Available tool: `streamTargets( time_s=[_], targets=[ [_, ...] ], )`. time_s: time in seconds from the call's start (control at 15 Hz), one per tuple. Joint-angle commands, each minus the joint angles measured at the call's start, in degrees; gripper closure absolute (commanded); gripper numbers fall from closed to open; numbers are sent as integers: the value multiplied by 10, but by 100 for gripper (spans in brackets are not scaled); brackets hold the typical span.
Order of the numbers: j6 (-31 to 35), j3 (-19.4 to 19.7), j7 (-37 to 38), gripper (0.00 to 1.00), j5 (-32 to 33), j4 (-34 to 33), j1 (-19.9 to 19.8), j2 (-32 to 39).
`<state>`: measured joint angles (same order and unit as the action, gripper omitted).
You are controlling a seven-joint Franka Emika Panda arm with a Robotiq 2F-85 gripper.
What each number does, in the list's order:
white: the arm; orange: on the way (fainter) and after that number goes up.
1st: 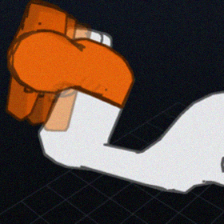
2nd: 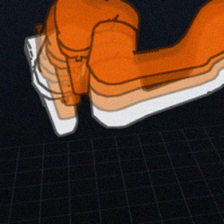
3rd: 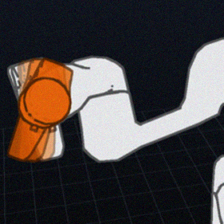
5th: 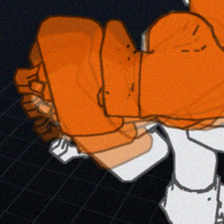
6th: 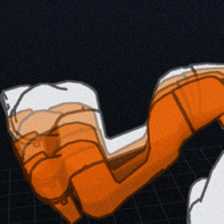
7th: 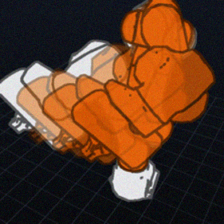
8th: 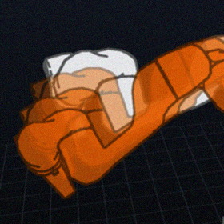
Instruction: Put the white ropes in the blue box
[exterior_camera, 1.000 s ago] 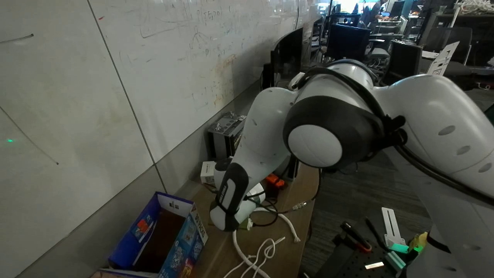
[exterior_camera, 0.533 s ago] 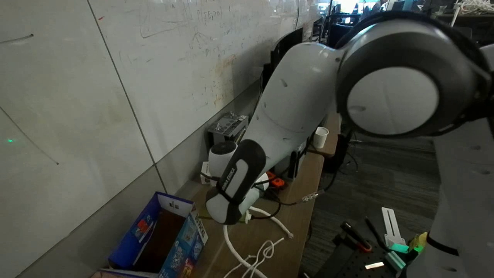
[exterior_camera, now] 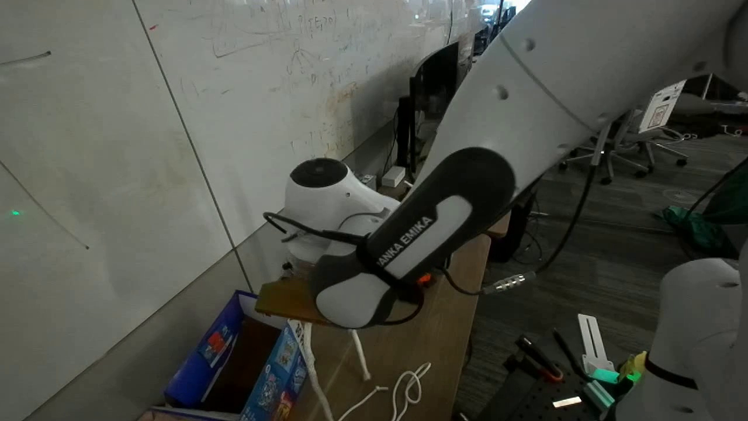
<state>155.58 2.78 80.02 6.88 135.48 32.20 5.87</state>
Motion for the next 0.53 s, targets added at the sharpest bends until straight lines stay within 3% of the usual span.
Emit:
streamTargets(
  time_s=[0.0,0.27,0.47],
  targets=[
    [-74,-71,149,97,88,1,-35,-107],
    [-187,-188,254,97,116,-45,-77,-184],
    [-287,-269,305,97,135,-117,-94,-208]
  ],
)
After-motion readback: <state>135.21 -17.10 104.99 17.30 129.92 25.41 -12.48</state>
